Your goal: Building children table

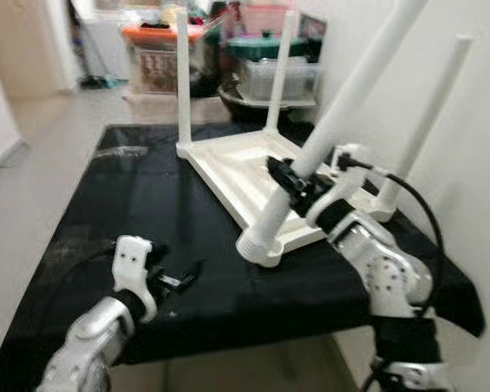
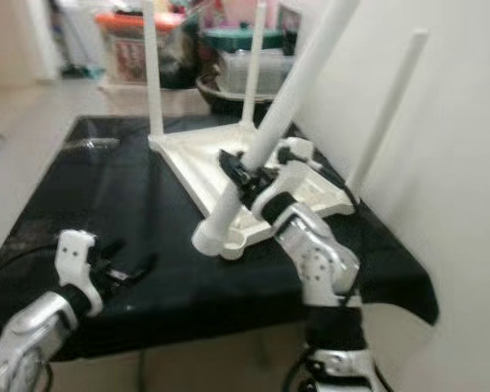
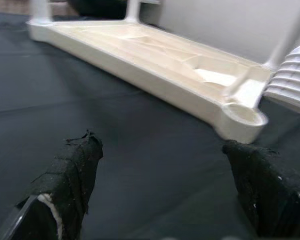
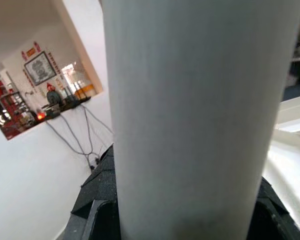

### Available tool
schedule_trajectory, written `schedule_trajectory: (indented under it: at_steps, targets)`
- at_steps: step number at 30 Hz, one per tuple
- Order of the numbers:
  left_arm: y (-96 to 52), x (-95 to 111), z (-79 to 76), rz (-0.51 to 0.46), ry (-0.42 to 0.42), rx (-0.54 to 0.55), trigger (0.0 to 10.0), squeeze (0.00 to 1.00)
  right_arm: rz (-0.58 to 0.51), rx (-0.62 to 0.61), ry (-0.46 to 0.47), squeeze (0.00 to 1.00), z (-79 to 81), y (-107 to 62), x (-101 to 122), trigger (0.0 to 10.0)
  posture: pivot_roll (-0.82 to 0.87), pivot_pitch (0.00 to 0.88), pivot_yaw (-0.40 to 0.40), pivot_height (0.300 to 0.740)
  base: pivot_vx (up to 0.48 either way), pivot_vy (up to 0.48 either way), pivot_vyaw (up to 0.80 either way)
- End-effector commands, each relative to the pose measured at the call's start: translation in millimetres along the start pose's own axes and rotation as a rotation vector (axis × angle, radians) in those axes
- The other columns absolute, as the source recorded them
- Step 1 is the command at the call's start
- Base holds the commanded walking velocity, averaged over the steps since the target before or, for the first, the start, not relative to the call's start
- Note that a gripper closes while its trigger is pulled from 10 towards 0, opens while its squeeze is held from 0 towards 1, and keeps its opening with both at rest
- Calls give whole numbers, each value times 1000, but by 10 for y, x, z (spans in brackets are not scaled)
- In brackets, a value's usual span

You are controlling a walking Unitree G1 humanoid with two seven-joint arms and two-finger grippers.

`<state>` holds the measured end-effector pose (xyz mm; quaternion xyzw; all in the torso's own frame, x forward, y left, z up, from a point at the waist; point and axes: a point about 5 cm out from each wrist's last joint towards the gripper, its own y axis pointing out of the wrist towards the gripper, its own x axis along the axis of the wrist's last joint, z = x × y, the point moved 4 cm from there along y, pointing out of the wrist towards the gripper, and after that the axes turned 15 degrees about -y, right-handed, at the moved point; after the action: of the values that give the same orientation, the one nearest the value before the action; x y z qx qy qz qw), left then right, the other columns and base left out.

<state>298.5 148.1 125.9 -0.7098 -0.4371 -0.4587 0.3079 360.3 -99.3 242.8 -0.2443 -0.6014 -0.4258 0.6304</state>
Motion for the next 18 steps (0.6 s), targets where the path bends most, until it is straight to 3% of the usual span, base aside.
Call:
schedule_trajectory:
  at_steps: [1,12,18]
  targets:
    - [11,14,-12,-10,11,-2,10000,0,-12,-28,-21,0,-71,-35,37,0,79,0,-72,740,0,0,0]
    - [37,68,5,-39,-10,10,10000,0,-10,-26,-37,0,-59,-31,16,0,77,0,-72,740,0,0,0]
    - [50,66,-15,-37,-11,-3,10000,0,-13,-27,-47,0,-58,-27,18,0,75,0,-70,740,200,0,0]
